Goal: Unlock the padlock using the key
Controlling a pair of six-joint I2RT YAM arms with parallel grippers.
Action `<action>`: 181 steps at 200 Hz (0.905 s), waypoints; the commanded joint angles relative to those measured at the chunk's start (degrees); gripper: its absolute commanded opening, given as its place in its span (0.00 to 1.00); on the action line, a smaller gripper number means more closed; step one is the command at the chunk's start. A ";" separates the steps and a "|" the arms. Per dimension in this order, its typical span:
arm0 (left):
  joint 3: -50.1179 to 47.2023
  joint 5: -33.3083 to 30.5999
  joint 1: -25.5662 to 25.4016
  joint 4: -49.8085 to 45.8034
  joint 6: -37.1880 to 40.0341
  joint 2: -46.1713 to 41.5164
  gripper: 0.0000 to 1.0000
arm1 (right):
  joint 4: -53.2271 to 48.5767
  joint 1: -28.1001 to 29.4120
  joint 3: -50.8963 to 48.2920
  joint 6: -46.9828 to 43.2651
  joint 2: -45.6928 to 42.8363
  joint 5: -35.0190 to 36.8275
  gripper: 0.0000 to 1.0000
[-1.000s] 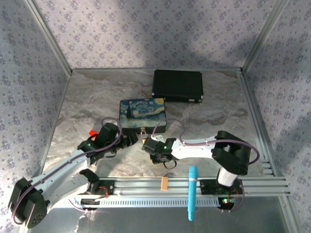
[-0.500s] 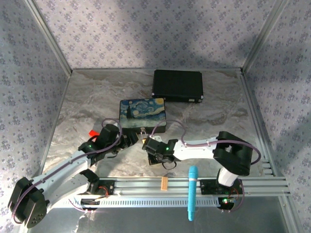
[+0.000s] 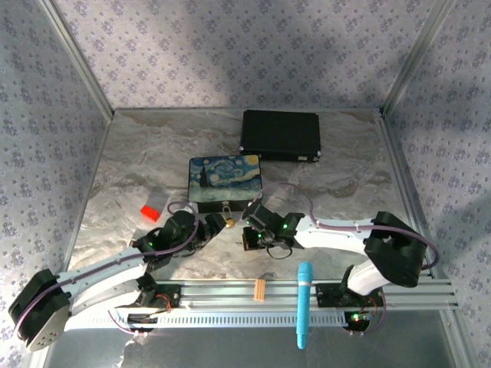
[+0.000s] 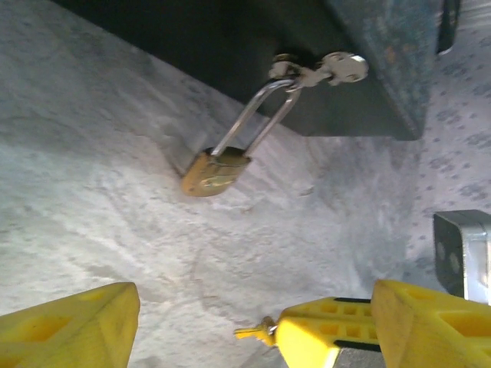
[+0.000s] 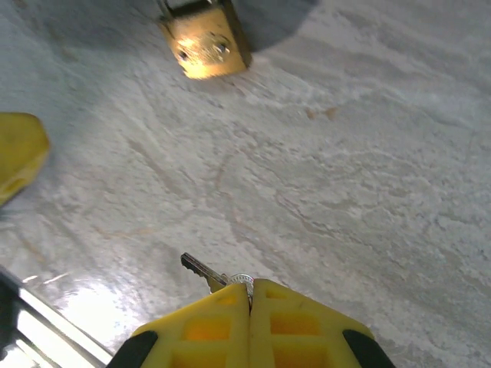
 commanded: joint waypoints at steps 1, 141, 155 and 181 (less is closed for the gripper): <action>-0.33 -2.11 -1.08 6.61 -6.33 1.27 0.77 | 0.91 -0.67 1.32 -0.87 -1.50 -2.22 0.00; 1.70 -9.11 -8.26 10.13 -22.78 6.90 0.29 | 5.26 -0.45 2.79 2.35 -5.78 1.13 0.00; 1.85 -9.57 -8.26 9.95 -22.87 6.46 0.23 | 5.53 -0.41 2.43 2.44 -5.96 1.02 0.00; 1.96 -8.92 -8.34 11.01 -22.66 6.87 0.10 | 6.21 -0.35 2.12 2.48 -5.82 0.68 0.00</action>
